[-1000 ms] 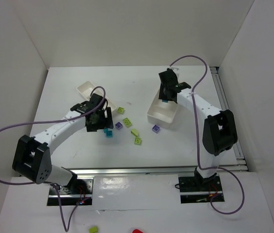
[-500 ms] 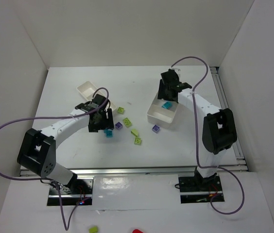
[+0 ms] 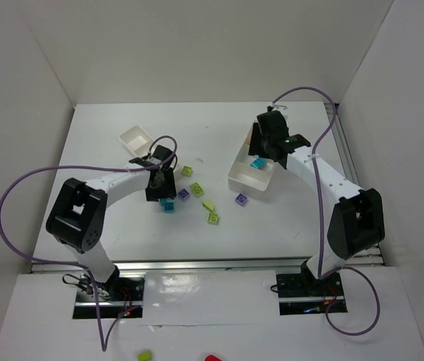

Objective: Sort the legos into containers by color

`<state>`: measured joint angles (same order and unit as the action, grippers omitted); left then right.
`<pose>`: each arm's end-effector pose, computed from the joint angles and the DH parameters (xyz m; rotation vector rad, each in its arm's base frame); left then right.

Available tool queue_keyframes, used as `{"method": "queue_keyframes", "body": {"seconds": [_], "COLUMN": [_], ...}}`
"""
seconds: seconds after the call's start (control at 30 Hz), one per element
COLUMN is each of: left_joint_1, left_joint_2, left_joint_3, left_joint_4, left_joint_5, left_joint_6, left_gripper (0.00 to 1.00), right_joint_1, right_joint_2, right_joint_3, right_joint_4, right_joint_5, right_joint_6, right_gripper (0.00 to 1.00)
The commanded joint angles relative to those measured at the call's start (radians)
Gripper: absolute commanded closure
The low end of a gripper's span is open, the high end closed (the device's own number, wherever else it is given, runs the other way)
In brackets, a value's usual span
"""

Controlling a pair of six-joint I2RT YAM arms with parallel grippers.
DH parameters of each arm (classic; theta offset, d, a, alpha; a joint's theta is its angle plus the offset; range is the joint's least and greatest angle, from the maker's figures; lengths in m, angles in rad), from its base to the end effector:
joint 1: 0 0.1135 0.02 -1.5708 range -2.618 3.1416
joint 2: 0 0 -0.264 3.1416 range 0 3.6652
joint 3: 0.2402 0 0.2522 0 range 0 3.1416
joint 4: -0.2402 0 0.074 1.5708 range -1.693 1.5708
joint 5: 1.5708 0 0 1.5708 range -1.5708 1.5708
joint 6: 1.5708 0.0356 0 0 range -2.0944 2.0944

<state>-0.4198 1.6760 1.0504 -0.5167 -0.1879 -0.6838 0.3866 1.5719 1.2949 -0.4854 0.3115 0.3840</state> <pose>0.3010 -0.1271 0.1821 -0.4070 2.6483 -0.0906 0.3286 0.1220 0.2937 0.1504 2.2835 0.0348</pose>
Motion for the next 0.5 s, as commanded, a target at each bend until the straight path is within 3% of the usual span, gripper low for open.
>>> {"method": "queue_keyframes", "body": {"seconds": [0.0,0.2,0.4,0.47], "left_joint_1": [0.010,0.010,0.010,-0.013], "left_joint_2": [0.033,0.022,-0.056,-0.087], "left_joint_3": [0.057,0.057,0.066,0.094], "left_joint_4": [0.037,0.037,0.014,-0.019], "left_joint_5": [-0.036,-0.045,-0.024,-0.024], "left_joint_6": [0.003,-0.006,0.024,0.052], "left_gripper": [0.38,0.58,0.93,0.95], "right_joint_1": [0.011,0.020,0.029,0.038], "right_joint_2": [-0.029,-0.029,-0.029,-0.029], "right_joint_3": [-0.002,-0.002,-0.002,-0.002], "right_joint_4": [0.004,-0.005,-0.005,-0.005], "right_joint_5": [0.015,0.015,0.015,0.015], "right_joint_6": [0.000,0.000,0.009,0.009], "right_gripper": [0.32,0.32,0.32,0.32]}}
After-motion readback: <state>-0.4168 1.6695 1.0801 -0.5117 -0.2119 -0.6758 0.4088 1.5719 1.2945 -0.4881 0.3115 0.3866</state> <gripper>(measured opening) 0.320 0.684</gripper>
